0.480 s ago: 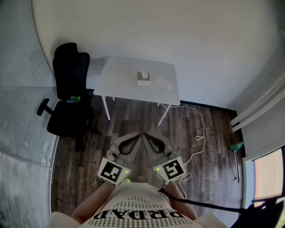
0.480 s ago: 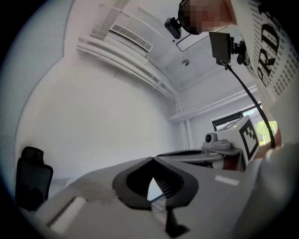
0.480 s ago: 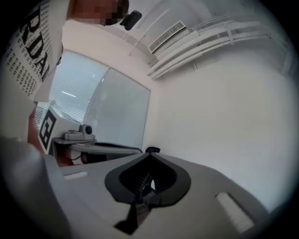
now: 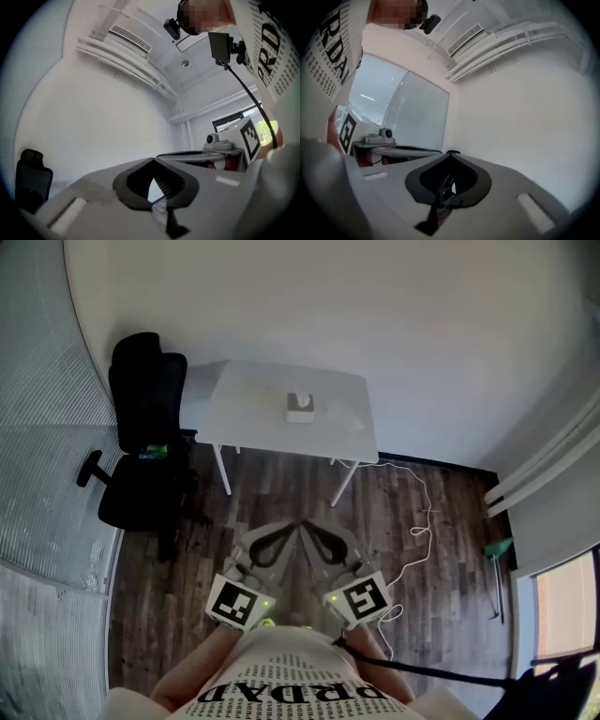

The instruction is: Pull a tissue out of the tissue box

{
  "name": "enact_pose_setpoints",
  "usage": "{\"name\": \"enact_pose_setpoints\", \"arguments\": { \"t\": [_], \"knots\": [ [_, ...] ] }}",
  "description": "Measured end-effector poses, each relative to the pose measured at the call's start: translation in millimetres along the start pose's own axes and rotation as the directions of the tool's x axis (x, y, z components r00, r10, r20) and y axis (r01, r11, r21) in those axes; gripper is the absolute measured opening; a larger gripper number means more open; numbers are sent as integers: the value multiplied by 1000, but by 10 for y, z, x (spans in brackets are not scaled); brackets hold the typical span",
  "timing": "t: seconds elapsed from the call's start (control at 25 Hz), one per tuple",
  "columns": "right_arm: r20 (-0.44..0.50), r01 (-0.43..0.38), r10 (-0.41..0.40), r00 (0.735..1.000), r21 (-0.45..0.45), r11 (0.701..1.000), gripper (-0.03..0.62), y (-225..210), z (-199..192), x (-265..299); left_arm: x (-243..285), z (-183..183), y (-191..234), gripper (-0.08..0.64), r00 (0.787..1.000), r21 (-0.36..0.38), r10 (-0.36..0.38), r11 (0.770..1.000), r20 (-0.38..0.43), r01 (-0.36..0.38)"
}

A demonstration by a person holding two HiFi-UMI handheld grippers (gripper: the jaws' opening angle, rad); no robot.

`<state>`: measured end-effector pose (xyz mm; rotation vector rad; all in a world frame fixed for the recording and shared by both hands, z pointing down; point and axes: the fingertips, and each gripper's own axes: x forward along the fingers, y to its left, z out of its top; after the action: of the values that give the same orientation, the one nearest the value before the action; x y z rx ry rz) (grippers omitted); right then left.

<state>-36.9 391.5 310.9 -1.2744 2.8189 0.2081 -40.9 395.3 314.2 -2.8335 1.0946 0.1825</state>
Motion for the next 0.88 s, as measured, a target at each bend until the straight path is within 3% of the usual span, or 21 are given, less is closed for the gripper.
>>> {"name": "enact_pose_setpoints", "arguments": {
  "t": [0.88],
  "knots": [
    [-10, 10, -10, 1000, 17, 1000, 9, -22, -17, 31, 23, -4, 43, -8, 1000, -9, -14, 1000, -11, 14]
  ]
}}
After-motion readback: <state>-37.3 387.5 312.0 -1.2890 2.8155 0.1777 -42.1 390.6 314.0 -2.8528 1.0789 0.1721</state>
